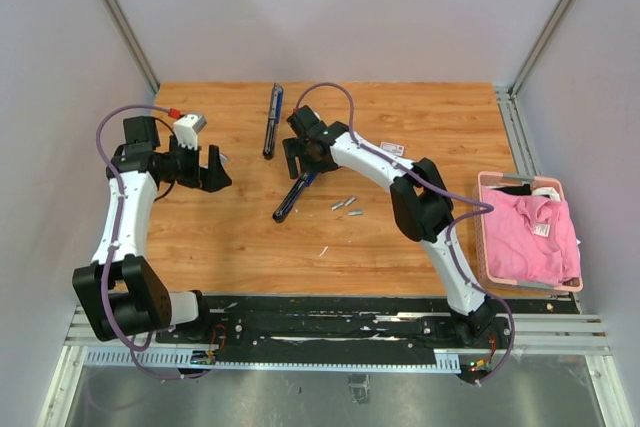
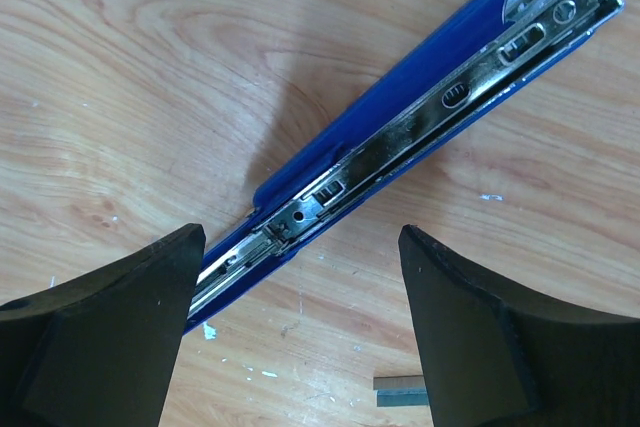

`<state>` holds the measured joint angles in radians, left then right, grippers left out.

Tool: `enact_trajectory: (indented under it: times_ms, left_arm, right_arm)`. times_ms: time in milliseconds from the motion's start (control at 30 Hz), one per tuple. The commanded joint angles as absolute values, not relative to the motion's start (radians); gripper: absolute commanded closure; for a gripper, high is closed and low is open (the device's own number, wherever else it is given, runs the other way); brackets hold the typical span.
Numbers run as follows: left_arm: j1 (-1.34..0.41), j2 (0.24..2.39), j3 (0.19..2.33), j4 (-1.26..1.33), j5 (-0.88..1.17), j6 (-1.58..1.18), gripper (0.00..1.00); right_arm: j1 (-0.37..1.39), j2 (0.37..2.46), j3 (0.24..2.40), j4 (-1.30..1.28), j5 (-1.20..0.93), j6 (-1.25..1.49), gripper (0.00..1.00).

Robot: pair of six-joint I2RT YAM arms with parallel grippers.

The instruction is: Unload the staples from the stapler

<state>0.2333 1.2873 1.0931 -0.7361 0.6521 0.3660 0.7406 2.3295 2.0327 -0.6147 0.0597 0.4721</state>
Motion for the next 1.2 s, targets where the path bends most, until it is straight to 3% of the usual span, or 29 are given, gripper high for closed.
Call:
enact_trajectory:
  times_ms: [0, 300, 567, 733, 1167]
  left_arm:
    - [0.238, 1.281, 1.092, -0.743, 0.677, 0.405, 0.02]
    - [0.238, 1.253, 1.07, -0.72, 0.677, 0.402, 0.02]
    - [0.238, 1.258, 1.068, -0.72, 0.681, 0.405, 0.02]
    - [0.238, 1.253, 1.065, -0.717, 0.682, 0.407, 0.02]
    - [0.238, 1.259, 1.062, -0.716, 0.686, 0.41, 0.02]
  right_arm:
    - [0.756, 2.349, 2.066, -0.652, 0.121, 0.517, 0.19]
    - [0.758, 2.394, 2.102, -0.66, 0.128, 0.513, 0.2]
    - [0.756, 2.423, 2.12, -0.646, 0.113, 0.499, 0.29]
    - [0.751, 2.429, 2.13, -0.641, 0.11, 0.479, 0.44]
    - [0.689, 2.418, 2.098, -0.598, 0.112, 0.435, 0.6]
